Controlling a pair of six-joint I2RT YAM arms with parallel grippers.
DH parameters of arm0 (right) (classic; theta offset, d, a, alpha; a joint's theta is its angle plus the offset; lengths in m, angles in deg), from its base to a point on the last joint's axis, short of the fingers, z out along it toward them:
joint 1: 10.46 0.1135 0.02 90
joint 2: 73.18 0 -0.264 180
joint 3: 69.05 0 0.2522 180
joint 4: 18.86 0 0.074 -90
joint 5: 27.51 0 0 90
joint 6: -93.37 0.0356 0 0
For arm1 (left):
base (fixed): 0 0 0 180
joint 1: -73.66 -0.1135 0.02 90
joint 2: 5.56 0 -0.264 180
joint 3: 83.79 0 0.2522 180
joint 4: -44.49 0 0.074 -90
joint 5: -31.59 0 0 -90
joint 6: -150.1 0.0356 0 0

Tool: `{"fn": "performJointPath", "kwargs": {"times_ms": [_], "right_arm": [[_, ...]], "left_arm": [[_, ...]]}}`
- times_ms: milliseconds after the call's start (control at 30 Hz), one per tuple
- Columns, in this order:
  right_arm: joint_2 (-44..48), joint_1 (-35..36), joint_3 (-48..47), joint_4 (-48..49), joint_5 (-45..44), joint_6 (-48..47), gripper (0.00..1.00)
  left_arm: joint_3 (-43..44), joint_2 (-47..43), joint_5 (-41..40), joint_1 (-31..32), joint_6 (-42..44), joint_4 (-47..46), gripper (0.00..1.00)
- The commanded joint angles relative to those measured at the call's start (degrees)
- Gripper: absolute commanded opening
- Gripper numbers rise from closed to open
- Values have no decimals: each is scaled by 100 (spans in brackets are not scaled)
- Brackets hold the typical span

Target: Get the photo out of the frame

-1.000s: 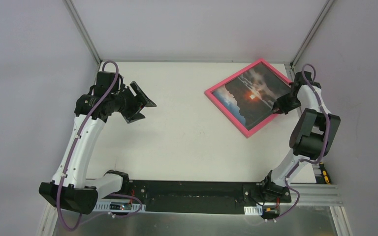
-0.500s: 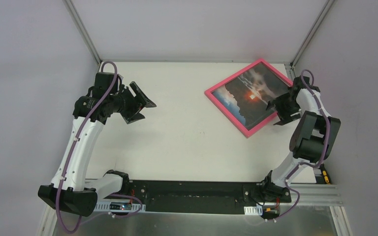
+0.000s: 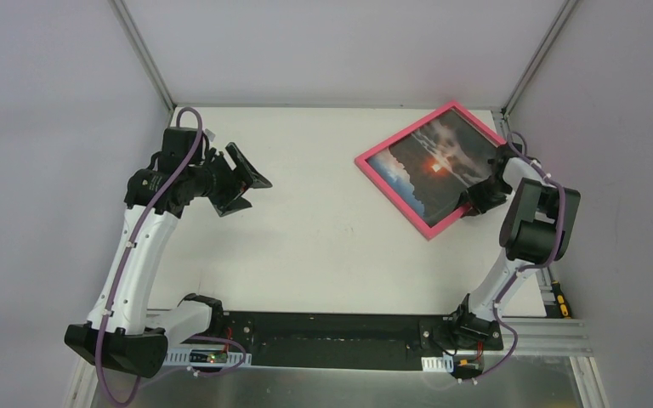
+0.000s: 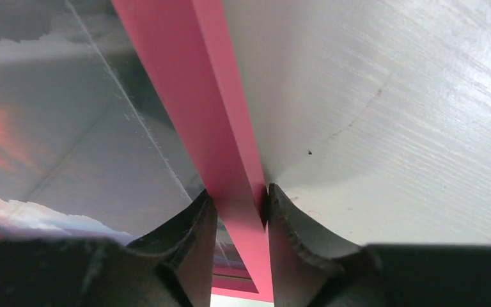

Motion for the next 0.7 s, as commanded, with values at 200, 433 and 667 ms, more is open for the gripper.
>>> {"fn": "performJointPath", "kwargs": {"times_ms": [200,433,667], "right_arm": [[679,13,-878,-1193,-352,14,16],[1156,51,-1503,-1867,-18,13,0],[1915,954,-1072,-1366,-179,-309,0]], "left_arm": [[188,-235,228,-24,-2,14,73],[239,-300,286,-24,-133,17,74],[454,-294,207,-24,-162,72,75]]}}
